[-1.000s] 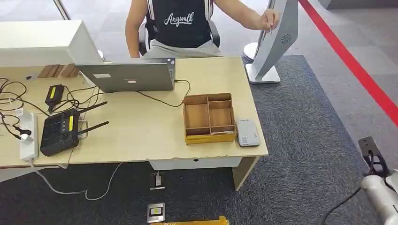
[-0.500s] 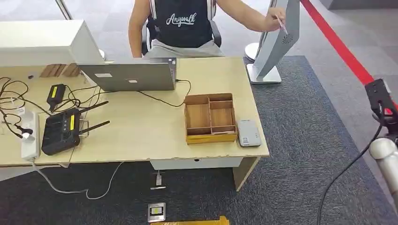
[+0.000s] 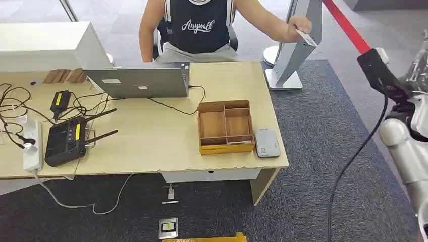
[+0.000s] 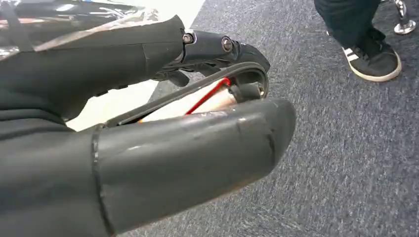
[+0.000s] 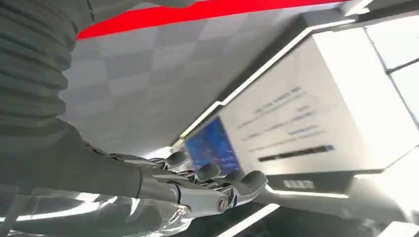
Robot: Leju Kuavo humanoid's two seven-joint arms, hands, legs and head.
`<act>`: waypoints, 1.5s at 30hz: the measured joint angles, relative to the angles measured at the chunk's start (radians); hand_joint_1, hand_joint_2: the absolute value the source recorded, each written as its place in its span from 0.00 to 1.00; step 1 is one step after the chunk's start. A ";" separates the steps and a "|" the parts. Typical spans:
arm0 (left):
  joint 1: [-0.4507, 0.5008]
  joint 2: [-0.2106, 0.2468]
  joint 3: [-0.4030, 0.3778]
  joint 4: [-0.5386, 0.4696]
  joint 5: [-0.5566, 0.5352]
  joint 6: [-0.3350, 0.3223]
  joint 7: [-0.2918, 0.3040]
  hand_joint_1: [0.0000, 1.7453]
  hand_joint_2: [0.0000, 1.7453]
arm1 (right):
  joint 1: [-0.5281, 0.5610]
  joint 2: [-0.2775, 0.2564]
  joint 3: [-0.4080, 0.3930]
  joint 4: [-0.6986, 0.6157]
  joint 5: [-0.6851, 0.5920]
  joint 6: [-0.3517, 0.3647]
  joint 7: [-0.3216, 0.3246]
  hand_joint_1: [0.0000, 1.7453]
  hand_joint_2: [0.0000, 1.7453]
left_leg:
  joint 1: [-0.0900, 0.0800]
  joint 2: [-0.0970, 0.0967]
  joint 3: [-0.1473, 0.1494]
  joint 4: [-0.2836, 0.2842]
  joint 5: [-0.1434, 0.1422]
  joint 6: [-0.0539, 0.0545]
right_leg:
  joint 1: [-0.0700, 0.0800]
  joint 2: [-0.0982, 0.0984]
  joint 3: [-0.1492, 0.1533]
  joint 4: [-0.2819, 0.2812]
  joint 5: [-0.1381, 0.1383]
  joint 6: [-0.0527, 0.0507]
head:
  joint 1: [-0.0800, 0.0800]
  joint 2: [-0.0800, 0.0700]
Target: Pass the card to the sensor for recognition and then transmit it.
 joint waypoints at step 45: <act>0.009 0.011 -0.030 0.000 0.001 -0.014 -0.007 0.00 0.00 | -0.338 0.429 0.390 0.530 0.105 -0.054 -0.206 1.00 1.00 | 0.001 0.000 -0.001 0.001 0.001 -0.002 | 0.001 0.000 -0.003 0.000 0.001 -0.001 | 0.000 0.000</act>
